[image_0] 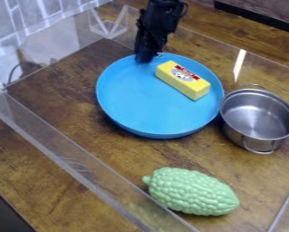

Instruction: Put the yellow brick in the blue tray

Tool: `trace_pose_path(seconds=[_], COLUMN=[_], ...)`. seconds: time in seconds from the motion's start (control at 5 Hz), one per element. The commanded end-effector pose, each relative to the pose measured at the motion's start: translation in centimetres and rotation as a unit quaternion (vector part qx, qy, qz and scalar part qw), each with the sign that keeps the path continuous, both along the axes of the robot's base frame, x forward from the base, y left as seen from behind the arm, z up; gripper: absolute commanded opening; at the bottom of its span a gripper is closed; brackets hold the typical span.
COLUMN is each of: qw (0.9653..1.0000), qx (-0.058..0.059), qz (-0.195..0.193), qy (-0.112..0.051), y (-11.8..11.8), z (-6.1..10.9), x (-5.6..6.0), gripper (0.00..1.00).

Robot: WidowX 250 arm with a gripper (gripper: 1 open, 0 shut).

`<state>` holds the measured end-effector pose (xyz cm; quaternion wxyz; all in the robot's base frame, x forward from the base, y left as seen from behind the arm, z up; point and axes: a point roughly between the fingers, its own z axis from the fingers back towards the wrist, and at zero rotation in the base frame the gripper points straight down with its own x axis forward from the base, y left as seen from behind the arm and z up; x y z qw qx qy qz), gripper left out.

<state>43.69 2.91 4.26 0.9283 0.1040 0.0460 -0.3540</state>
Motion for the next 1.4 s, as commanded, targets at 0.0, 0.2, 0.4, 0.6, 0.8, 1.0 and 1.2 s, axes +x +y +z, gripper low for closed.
trace_pose_path(seconds=[0.0, 0.2, 0.4, 0.6, 0.8, 1.0, 1.2], qw=[0.9980, 0.9983, 0.9985, 0.9987, 0.9989, 0.9991, 0.9991], qx=[0.005, 0.007, 0.009, 0.008, 0.008, 0.008, 0.007], qz=[0.011, 0.010, 0.008, 0.005, 0.000, -0.004, -0.009], qy=[-0.062, -0.058, -0.053, -0.050, -0.046, -0.042, -0.041], y=[1.7, 2.0, 2.4, 2.6, 2.8, 3.1, 3.1], z=[4.7, 4.4, 3.9, 3.5, 3.0, 2.6, 2.3], x=[1.3, 1.4, 1.5, 1.5, 1.5, 1.5, 1.4], gripper=[0.00, 0.00, 0.00, 0.00, 0.00, 0.00, 0.00])
